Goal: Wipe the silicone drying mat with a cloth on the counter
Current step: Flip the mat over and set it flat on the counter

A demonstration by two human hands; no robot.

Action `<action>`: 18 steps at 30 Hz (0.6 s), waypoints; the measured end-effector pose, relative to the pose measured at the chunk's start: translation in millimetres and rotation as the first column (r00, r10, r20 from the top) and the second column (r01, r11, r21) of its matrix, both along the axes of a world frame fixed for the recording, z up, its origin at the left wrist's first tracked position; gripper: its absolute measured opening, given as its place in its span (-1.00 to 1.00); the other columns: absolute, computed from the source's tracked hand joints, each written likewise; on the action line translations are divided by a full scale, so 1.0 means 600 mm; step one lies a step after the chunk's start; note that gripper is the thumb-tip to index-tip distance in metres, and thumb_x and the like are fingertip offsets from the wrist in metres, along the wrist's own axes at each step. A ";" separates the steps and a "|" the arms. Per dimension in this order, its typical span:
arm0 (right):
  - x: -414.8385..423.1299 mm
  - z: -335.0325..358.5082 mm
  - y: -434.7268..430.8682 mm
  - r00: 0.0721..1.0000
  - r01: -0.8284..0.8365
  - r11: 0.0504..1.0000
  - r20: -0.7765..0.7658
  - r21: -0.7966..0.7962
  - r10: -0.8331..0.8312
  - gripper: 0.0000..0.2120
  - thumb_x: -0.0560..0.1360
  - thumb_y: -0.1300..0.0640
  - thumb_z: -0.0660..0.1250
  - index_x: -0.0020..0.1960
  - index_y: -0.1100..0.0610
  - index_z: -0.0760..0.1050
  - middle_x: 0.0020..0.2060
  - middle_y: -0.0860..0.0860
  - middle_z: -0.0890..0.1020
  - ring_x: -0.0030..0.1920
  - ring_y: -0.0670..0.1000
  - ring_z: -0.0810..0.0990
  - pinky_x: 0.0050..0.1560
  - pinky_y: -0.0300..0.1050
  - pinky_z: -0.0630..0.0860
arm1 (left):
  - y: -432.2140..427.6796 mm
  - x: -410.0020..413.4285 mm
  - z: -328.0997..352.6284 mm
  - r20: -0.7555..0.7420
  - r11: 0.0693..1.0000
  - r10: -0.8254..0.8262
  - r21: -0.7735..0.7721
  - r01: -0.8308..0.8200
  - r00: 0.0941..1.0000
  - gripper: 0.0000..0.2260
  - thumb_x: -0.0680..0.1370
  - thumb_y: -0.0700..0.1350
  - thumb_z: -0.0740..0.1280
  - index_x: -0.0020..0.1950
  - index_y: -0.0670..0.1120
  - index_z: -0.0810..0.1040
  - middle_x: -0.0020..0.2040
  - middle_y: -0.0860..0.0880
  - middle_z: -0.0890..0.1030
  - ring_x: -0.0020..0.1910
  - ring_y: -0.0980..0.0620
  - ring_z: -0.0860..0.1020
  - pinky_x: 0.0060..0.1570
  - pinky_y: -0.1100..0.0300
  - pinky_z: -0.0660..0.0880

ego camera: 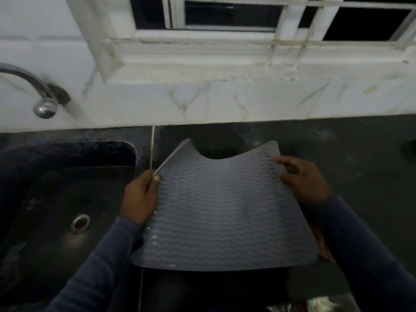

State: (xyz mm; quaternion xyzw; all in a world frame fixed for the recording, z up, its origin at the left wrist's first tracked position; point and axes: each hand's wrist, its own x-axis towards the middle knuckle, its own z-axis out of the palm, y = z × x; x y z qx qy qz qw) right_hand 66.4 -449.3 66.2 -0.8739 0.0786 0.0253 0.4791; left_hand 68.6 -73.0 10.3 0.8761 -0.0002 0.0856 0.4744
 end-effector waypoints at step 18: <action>0.256 -0.199 -0.039 0.929 0.173 0.958 -0.285 -0.229 -0.236 -0.67 0.50 0.13 0.40 0.23 0.23 0.51 0.15 0.21 0.58 0.12 0.19 0.55 0.05 -0.05 0.46 | 0.035 0.204 -0.130 -0.481 0.968 0.251 0.123 -0.219 0.840 -0.50 0.44 0.17 0.30 0.19 -0.17 0.59 0.11 -0.20 0.63 0.07 -0.15 0.58 -0.01 0.09 0.47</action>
